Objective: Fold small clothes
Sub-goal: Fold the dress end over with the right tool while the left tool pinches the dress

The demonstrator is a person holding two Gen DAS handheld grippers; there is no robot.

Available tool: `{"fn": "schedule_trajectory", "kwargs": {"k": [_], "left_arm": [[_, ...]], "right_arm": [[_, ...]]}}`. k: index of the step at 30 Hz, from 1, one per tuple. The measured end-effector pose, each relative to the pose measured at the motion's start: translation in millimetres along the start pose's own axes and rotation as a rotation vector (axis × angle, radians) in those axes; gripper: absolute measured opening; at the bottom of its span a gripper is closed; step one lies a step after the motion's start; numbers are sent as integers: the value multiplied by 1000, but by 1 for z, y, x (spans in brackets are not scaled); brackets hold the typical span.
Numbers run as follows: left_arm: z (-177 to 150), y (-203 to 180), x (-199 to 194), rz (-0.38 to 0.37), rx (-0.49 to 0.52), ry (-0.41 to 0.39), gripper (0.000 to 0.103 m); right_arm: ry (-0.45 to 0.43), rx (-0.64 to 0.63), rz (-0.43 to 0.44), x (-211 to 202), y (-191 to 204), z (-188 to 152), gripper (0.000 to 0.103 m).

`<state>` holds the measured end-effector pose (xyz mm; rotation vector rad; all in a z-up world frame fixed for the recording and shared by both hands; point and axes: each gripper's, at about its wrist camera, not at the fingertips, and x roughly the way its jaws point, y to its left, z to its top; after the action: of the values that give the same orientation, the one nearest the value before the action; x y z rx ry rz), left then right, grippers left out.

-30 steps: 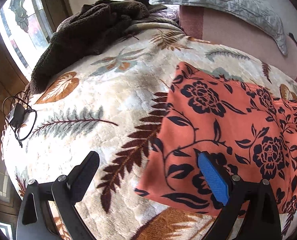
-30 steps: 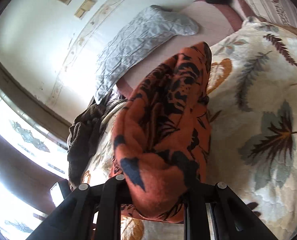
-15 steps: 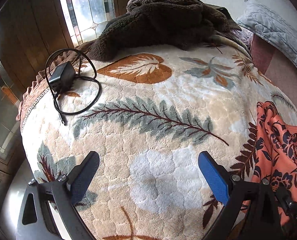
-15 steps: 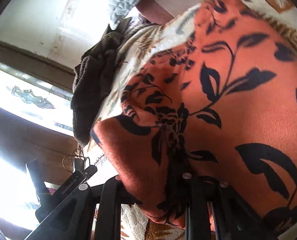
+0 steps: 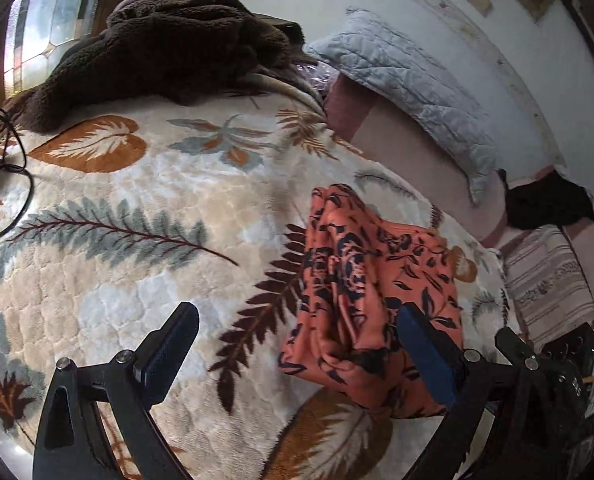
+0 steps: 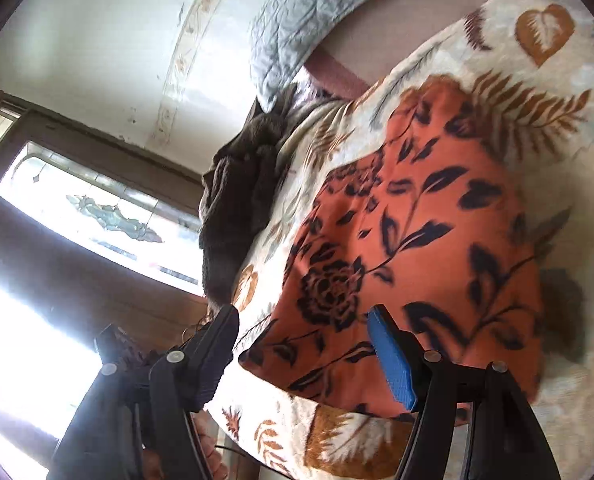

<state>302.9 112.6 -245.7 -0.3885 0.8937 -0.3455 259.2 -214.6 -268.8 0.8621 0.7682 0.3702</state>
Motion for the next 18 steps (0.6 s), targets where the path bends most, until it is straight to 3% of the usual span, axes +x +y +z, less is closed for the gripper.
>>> {"fn": "schedule_trajectory", "kwargs": {"k": [2,6,7,11,15,17,18], "left_arm": [[-6,-16,-1,-13,56,-17,99],[-15,-26,27,187,136,48,98],[-16,-25,34,195,132,65,93],[-19,-21,57,170,123,114,41],[-16,-25,68,260,175,54,37],[-15,-26,85,342,209,73,32],[-15,-24,94,341,192,100,30]], "right_arm": [[-50,18,-36,-14,-12,6,67],[-67,44,-59,-24,-24,13,56],[-57,35,-73,-24,-25,11,56],[25,23,-172,-2,-38,4,45],[27,44,-231,10,-62,6,16],[25,41,-261,14,-69,12,10],[25,40,-266,16,-70,15,10]]}}
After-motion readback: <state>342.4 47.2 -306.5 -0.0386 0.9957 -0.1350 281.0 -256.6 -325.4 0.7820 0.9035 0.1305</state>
